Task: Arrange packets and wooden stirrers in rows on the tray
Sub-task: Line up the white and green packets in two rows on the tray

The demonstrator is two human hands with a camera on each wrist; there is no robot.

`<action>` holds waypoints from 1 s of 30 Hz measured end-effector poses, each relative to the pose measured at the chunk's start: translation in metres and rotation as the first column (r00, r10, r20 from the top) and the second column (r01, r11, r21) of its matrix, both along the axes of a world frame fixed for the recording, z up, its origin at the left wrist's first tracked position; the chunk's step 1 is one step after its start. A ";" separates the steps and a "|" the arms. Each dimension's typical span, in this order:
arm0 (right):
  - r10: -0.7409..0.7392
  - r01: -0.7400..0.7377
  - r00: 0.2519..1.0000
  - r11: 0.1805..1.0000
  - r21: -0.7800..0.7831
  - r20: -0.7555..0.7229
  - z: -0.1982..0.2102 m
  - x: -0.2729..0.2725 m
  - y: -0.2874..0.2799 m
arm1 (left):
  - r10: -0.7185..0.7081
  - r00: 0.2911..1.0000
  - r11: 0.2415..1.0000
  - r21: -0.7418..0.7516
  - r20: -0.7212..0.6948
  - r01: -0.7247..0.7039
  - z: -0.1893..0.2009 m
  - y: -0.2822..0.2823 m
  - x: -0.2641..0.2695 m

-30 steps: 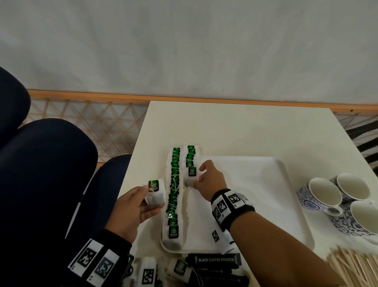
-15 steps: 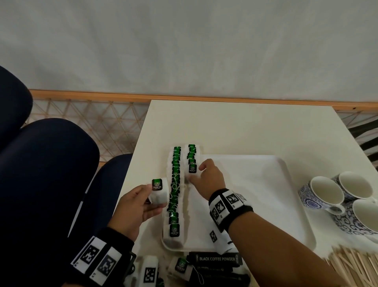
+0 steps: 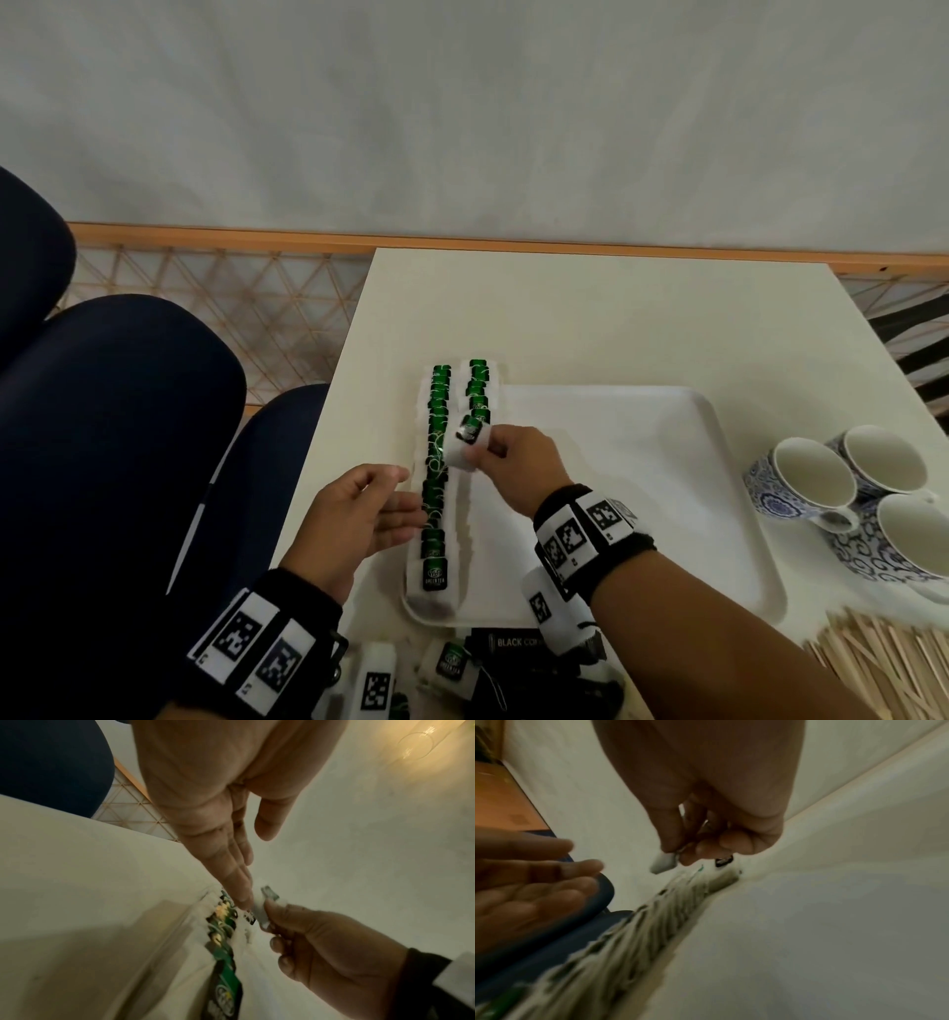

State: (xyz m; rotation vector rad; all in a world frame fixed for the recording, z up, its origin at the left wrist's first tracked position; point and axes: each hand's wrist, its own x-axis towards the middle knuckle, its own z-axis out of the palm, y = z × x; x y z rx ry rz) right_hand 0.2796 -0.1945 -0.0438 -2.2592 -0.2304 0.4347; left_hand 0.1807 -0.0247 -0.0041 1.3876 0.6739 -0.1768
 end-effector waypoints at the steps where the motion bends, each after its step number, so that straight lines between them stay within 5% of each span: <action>1: -0.022 0.023 1.000 0.998 -0.061 0.009 -0.002 0.003 -0.003 | 0.006 1.000 1.000 0.000 -0.006 -0.006 -0.001 0.002 0.000; 5: -0.008 0.003 1.000 0.973 -0.231 -0.017 -0.007 0.014 -0.004 | 0.015 1.000 1.000 0.002 -0.015 -0.015 -0.002 0.005 -0.001; 12: -0.077 0.056 0.994 0.967 -0.250 -0.076 -0.011 0.020 0.002 | 0.014 1.000 1.000 0.021 -0.009 -0.014 -0.003 0.007 -0.004; 18: -0.191 0.181 0.968 0.981 -0.072 -0.160 -0.011 0.019 -0.002 | 0.039 0.999 0.999 0.036 -0.007 -0.039 -0.004 0.016 -0.008; 30: -0.171 0.164 0.978 0.984 -0.069 -0.120 -0.008 0.013 0.000 | 0.069 0.997 0.987 0.147 -0.026 -0.064 -0.006 0.039 -0.036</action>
